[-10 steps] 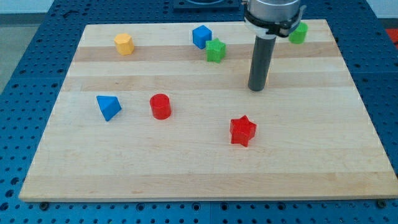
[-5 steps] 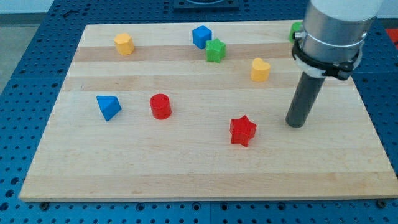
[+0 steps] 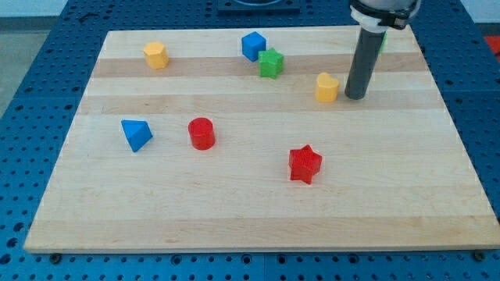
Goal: Move yellow heart to center
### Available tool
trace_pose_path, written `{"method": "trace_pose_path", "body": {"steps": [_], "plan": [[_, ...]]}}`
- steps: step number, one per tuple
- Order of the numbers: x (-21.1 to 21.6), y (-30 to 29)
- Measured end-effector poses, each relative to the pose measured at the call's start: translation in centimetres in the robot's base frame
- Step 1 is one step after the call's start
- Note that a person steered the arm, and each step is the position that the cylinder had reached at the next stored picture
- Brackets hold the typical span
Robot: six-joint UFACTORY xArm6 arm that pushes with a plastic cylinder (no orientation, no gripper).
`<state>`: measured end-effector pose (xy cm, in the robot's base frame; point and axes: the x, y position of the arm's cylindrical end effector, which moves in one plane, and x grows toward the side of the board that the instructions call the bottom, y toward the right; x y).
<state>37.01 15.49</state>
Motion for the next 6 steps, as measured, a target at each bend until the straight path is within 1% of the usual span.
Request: {"method": "trace_pose_path", "body": {"steps": [1,4,6], "plan": [[-0.6,-2.4],[1.0,-10.1],[1.2,-15.5]]}}
